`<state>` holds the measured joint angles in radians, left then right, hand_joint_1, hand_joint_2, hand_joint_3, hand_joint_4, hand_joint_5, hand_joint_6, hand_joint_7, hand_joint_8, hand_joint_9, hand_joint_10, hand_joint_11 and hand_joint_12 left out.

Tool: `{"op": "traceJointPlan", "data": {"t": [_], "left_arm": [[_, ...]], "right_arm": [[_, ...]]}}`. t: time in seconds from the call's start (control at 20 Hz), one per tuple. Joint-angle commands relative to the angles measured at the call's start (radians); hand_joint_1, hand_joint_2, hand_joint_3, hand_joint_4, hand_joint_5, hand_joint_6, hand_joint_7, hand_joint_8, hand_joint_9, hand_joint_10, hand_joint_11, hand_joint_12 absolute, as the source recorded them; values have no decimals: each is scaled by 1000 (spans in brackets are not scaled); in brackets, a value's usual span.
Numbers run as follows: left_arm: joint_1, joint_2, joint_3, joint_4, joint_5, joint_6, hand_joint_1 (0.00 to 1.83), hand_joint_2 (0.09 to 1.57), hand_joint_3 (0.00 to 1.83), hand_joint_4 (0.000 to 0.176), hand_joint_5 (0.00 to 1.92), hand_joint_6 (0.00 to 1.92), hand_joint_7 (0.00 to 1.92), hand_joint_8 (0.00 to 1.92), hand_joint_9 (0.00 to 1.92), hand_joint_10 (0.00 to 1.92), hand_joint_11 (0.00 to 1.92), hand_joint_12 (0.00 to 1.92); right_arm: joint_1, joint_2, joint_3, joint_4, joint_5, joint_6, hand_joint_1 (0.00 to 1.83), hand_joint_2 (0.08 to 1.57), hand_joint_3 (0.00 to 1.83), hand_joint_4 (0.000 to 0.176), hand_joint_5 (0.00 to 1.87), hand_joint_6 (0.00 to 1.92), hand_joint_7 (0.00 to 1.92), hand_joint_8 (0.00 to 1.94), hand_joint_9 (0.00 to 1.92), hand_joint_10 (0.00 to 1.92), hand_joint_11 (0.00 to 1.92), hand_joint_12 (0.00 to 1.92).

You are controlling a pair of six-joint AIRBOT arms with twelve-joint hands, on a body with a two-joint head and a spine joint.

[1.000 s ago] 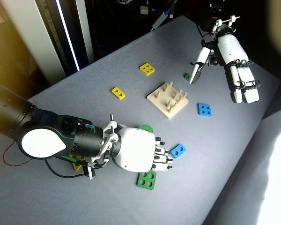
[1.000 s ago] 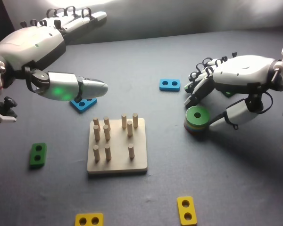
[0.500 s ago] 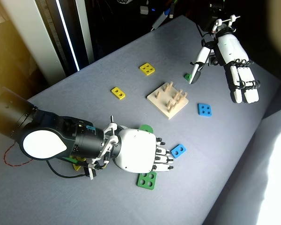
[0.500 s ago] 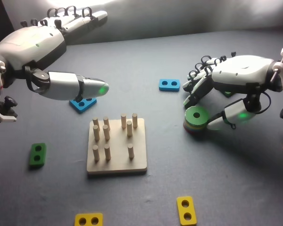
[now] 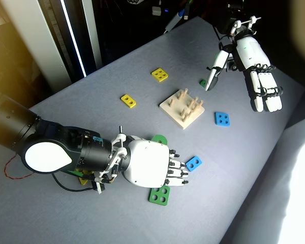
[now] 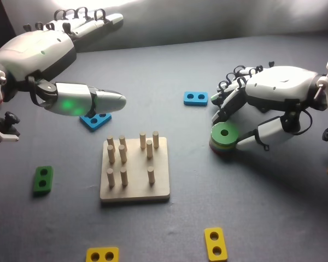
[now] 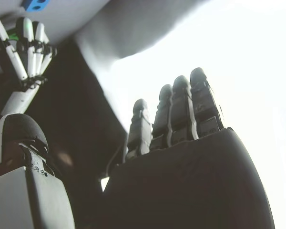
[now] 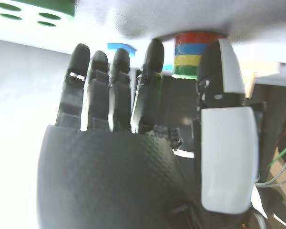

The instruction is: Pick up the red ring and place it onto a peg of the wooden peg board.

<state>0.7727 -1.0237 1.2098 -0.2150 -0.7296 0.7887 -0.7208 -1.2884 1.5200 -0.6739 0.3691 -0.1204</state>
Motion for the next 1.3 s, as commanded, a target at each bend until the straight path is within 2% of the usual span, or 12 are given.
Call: {"op": "traceJointPlan", "data": {"t": [0.0,0.05,0.25,0.4,0.55,0.8,0.9,1.0,1.05,1.1,1.15,1.25], "left_arm": [[-13,6,-1,1,-118,-2,494,968,0,172,30,1,0,0,0,0,0,0],[-13,6,-1,1,-117,-2,497,969,0,175,32,1,0,0,0,0,0,0],[-12,6,0,2,-115,-2,490,960,0,176,27,0,0,0,0,0,0,0],[-10,6,1,2,-115,-2,519,967,0,176,28,1,0,0,0,0,0,0],[-10,6,1,2,-115,-2,488,955,0,176,29,1,0,0,0,0,0,0],[-8,6,1,-2,-116,-2,521,970,2,171,27,1,0,0,0,0,0,0],[-7,6,1,-3,-116,-2,522,973,3,175,27,1,0,0,0,0,0,0],[-6,6,1,-3,-116,-2,528,969,1,176,33,3,0,0,0,0,0,0],[-6,6,1,-3,-116,-2,527,969,1,176,32,2,0,0,0,0,0,0],[-7,6,1,-3,-116,-2,494,968,1,169,28,0,0,0,0,0,0,0],[-7,6,1,-3,-116,-2,490,965,0,175,27,0,0,0,0,0,0,0],[-9,6,1,-3,-116,-2,495,964,0,176,31,2,0,0,0,0,0,0]], "right_arm": [[-7,-17,-9,-6,25,-4,955,1042,1,9,818,12,437,4,264,9,0,883],[-7,-17,-9,-6,26,-3,953,1042,1,0,833,18,448,7,275,13,0,871],[-8,-16,-8,-7,29,-2,949,1034,0,6,773,0,432,0,273,9,0,924],[-5,-15,-8,-68,42,62,942,1023,0,5,722,0,407,0,257,1,0,924],[0,-15,-11,-109,50,97,945,1009,0,1,653,0,368,0,214,0,0,831],[14,-14,-29,-144,54,98,898,997,2,55,597,0,333,0,206,2,0,853],[23,-14,-37,-152,66,98,884,1003,1,42,604,3,338,2,221,8,0,962],[31,-11,-44,-154,76,98,867,1014,2,52,618,7,337,1,192,12,0,728],[36,-11,-45,-160,76,98,871,1019,3,32,631,12,341,2,191,12,0,703],[37,-11,-45,-164,74,98,877,1023,4,24,641,16,343,3,195,13,0,695],[38,-11,-45,-169,68,98,888,1021,2,14,654,20,353,5,204,16,0,762],[36,-11,-45,-177,58,97,914,1016,0,12,671,24,378,10,229,25,0,867]]}}
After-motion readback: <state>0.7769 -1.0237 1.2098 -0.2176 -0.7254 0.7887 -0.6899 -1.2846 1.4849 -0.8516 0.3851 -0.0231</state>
